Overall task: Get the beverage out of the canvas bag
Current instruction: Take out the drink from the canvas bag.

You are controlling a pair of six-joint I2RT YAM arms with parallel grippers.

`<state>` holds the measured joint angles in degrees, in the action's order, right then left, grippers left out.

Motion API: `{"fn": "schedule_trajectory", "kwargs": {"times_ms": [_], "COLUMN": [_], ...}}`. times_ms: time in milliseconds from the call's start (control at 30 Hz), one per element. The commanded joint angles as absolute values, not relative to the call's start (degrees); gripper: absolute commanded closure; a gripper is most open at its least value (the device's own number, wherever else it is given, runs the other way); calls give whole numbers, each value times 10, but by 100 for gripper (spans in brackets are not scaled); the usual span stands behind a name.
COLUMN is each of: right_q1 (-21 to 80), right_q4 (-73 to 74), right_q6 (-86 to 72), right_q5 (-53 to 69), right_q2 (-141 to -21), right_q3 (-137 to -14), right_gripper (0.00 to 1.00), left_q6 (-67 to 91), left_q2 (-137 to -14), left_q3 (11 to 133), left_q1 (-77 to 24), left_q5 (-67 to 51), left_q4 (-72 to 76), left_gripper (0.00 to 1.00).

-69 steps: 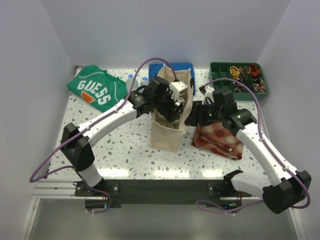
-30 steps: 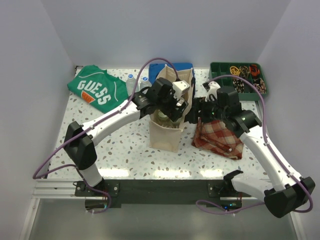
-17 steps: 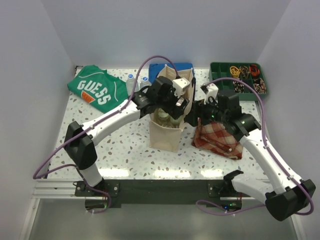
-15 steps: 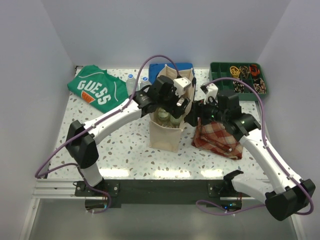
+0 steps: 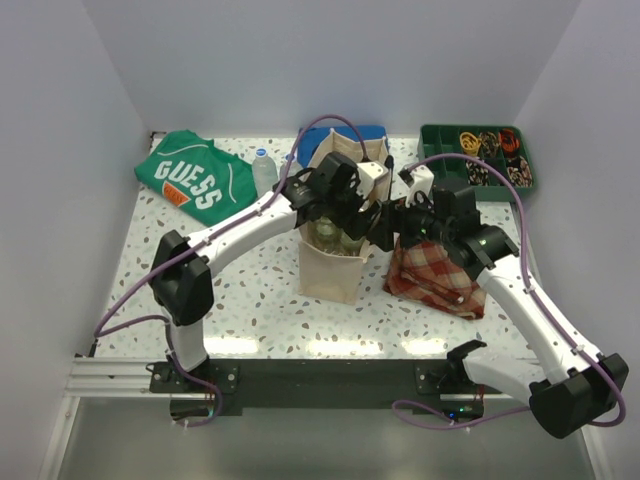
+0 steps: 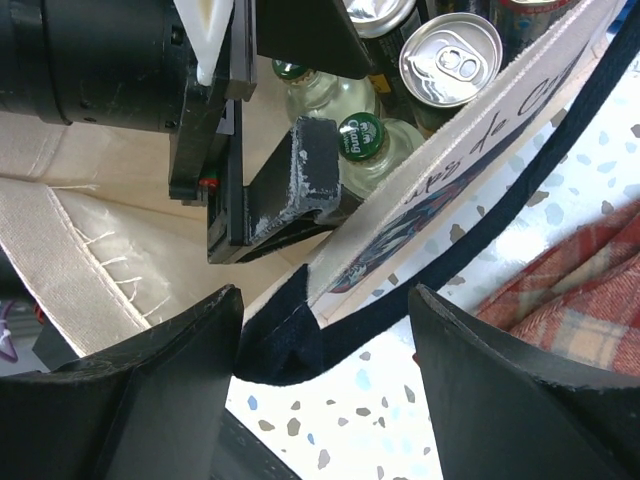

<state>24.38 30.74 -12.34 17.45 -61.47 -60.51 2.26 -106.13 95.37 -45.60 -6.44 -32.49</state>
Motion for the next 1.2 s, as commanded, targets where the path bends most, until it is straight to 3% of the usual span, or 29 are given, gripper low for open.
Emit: {"fn": "schedule_trajectory", "kwargs": {"times_ms": [0,267,1167], "right_q1": [245,244,244], "right_q4": [280,282,287], "right_q6": [-120,-121,-129], "right_q5": [157,143,136], "right_q2": [-601,-600,-587], "right_q3": [-611,-607,-607], "right_gripper": [29,28,28], "left_q6": [7,-12,-4], "left_q2": [-1062,-1079,-1058], "left_q3": [979,992,968], "left_q1": [-445,-443,-444], "left_q5": [-104,-136,-134], "left_q4": [-337,-354,-328], "left_gripper": [11,19,25]}}
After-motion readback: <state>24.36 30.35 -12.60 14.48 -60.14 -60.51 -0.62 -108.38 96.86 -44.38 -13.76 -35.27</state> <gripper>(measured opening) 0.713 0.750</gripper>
